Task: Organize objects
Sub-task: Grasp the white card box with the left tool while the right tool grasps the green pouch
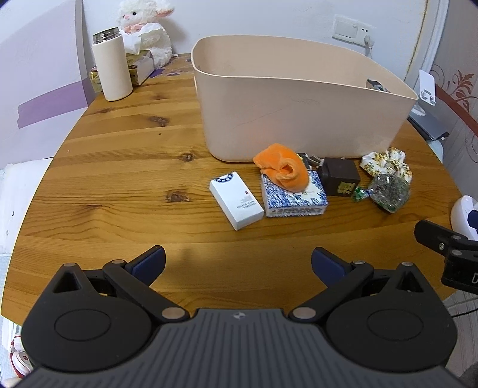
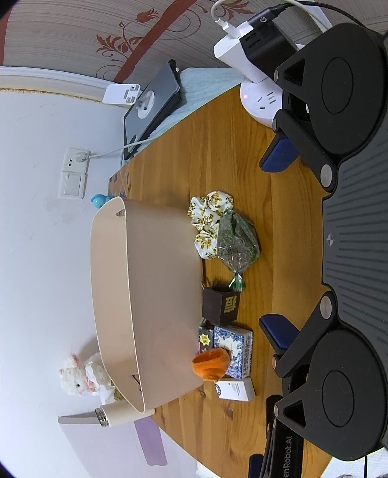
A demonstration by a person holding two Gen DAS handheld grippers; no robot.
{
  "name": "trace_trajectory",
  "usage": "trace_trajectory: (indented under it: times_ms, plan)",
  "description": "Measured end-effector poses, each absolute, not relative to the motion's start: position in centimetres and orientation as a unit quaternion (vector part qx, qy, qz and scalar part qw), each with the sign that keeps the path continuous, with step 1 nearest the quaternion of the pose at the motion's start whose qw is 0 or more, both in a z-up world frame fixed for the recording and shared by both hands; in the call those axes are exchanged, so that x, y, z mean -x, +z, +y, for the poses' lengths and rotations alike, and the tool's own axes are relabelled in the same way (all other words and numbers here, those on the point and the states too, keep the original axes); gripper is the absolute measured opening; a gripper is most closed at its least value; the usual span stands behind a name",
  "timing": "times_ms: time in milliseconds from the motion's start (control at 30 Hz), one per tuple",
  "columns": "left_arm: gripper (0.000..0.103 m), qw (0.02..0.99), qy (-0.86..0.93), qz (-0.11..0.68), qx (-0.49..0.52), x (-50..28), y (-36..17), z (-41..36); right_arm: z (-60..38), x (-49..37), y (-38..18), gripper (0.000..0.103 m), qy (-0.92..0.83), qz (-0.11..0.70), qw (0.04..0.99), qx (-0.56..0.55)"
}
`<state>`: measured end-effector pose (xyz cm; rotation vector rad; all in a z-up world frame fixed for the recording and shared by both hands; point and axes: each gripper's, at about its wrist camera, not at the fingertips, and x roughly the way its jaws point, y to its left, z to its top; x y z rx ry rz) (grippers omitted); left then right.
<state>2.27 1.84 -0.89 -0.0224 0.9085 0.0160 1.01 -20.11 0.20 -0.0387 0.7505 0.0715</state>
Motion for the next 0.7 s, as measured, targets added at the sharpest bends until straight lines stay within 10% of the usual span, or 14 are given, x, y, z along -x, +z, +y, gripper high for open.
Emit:
trace_trajectory:
  times_ms: [700]
  plan:
    - [0.103,0.896,0.089,0.432,0.051,-8.1,-2.4,4.6,-21.3,-6.8,-2.9,0.095,0.030,0.385,0.922,-0.005]
